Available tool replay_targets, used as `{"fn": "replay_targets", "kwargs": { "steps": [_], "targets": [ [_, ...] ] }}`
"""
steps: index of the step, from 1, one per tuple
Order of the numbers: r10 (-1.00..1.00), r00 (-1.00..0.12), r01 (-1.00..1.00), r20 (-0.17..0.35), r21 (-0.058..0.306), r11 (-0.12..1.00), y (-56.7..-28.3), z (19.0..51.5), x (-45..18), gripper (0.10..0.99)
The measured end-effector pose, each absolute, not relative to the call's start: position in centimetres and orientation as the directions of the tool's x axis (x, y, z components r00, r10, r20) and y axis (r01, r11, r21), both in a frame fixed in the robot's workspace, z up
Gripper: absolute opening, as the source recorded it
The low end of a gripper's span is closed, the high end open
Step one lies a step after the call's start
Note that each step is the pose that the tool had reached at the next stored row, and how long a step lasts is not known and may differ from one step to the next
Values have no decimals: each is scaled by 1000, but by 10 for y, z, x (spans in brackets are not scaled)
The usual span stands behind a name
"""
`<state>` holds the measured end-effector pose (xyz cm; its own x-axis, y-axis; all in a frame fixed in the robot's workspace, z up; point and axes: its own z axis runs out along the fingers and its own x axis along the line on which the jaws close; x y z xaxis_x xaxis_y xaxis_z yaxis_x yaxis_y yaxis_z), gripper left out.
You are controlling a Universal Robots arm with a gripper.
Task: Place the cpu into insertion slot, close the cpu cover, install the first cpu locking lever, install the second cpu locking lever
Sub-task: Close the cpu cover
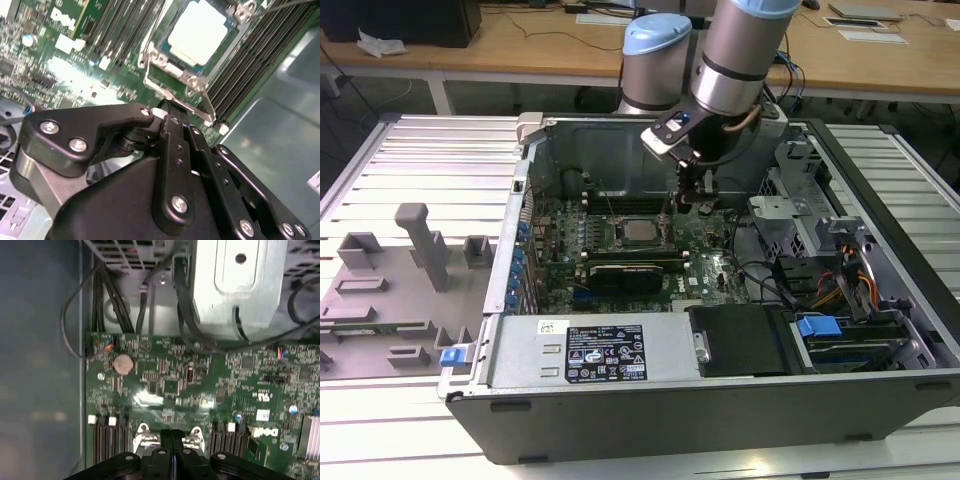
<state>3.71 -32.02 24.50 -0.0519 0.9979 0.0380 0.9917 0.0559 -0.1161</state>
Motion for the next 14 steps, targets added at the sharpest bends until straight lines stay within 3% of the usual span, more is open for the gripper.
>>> {"fn": "replay_targets", "kwargs": {
  "steps": [11, 13, 14],
  "targets": [
    [998, -53, 993, 37, -104, 56, -320, 245, 22, 106],
    [998, -54, 994, 36, -91, 57, -320, 245, 19, 106],
    [998, -55, 996, 35, -63, 57, -320, 244, 16, 106]
  ]
}}
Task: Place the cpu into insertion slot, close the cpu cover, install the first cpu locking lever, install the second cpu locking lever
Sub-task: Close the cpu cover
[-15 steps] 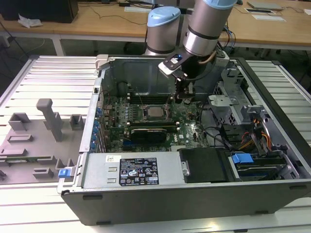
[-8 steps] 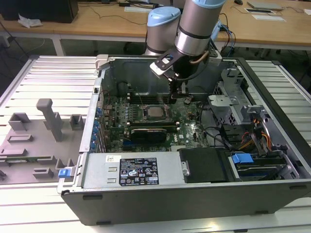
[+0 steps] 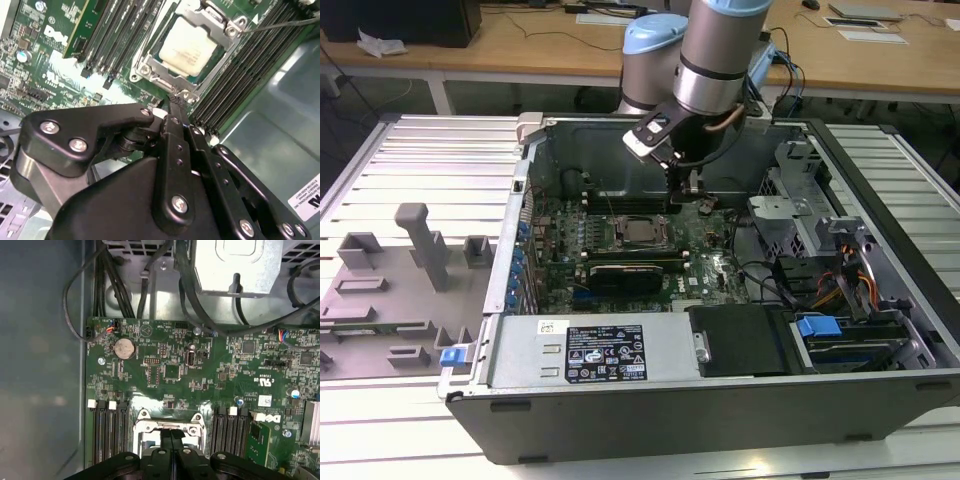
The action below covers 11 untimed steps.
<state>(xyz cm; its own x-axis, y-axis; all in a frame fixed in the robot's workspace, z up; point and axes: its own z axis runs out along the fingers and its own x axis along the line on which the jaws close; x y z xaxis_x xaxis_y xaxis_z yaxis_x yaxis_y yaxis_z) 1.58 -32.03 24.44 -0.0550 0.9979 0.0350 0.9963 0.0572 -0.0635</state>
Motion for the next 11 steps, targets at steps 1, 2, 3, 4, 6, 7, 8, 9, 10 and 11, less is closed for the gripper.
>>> {"fn": "replay_targets", "kwargs": {
  "steps": [1, 2, 3, 4, 6, 7, 8, 9, 10, 11],
  "targets": [
    [998, -55, 997, 34, -53, 57, -320, 244, 14, 106],
    [998, -56, 997, 34, -43, 58, -320, 244, 13, 106],
    [998, -57, 998, 34, -32, 58, -320, 243, 11, 106],
    [998, -57, 998, 33, -23, 58, -320, 243, 7, 106],
    [998, -58, 998, 32, -10, 58, -321, 241, 1, 106],
    [998, -58, 998, 32, -4, 58, -321, 241, -2, 106],
    [998, -59, 998, 31, 7, 58, -321, 239, -9, 106],
    [998, -59, 998, 31, 15, 59, -322, 238, -13, 106],
    [998, -59, 998, 31, 19, 58, -322, 238, -15, 106],
    [998, -59, 998, 30, 23, 58, -323, 238, -17, 106]
  ]
}}
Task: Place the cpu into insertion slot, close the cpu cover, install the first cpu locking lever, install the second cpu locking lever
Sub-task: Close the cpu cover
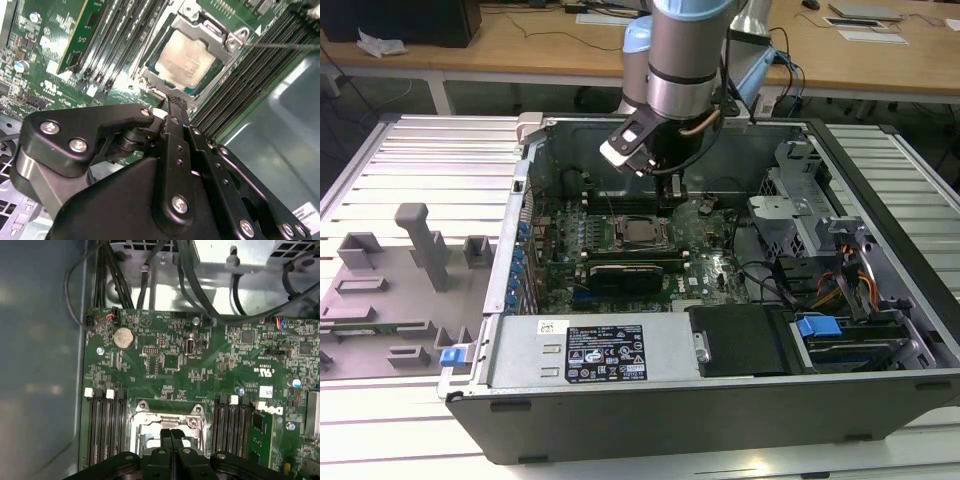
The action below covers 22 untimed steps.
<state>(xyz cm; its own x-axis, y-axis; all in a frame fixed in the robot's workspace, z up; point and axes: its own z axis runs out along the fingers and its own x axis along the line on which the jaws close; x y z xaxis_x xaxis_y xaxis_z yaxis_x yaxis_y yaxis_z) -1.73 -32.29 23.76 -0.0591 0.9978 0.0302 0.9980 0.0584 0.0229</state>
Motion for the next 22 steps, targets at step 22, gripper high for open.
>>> {"fn": "replay_targets", "kwargs": {
  "steps": [22],
  "targets": [
    [963, -269, 963, 26, 31, 269, -325, 229, -55, 106]
  ]
}}
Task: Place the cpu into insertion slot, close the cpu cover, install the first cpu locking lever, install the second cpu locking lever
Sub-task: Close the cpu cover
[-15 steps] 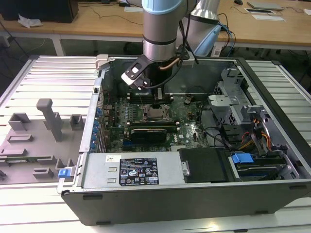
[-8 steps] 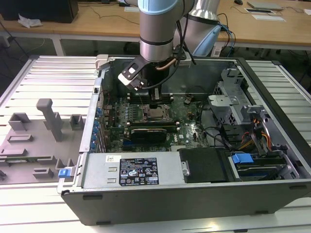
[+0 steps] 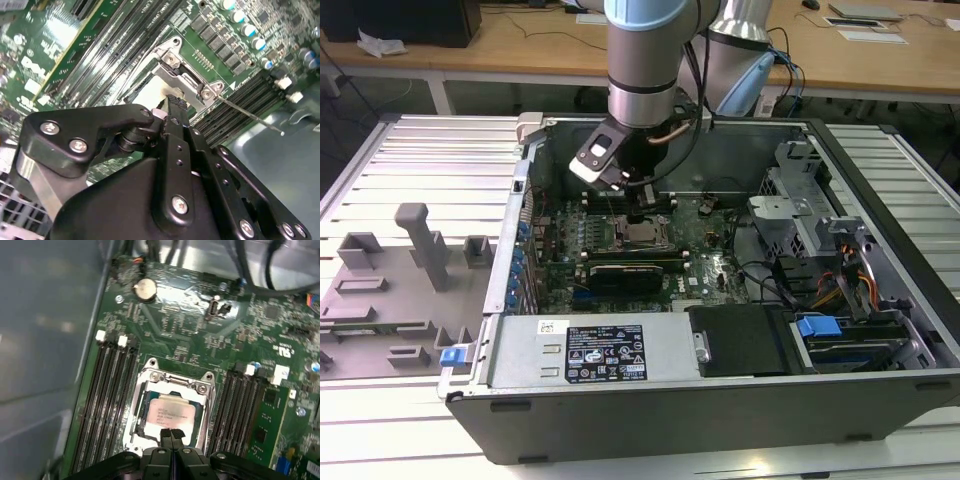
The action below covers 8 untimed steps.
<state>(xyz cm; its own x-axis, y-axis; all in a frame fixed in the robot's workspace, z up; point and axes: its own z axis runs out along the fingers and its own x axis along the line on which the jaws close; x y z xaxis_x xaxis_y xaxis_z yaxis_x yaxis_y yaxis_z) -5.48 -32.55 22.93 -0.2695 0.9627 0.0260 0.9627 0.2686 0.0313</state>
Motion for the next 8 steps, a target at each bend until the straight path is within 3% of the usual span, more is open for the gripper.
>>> {"fn": "replay_targets", "kwargs": {
  "steps": [8],
  "targets": [
    [902, -431, 902, 26, 31, 430, -326, 229, -55, 106]
  ]
}}
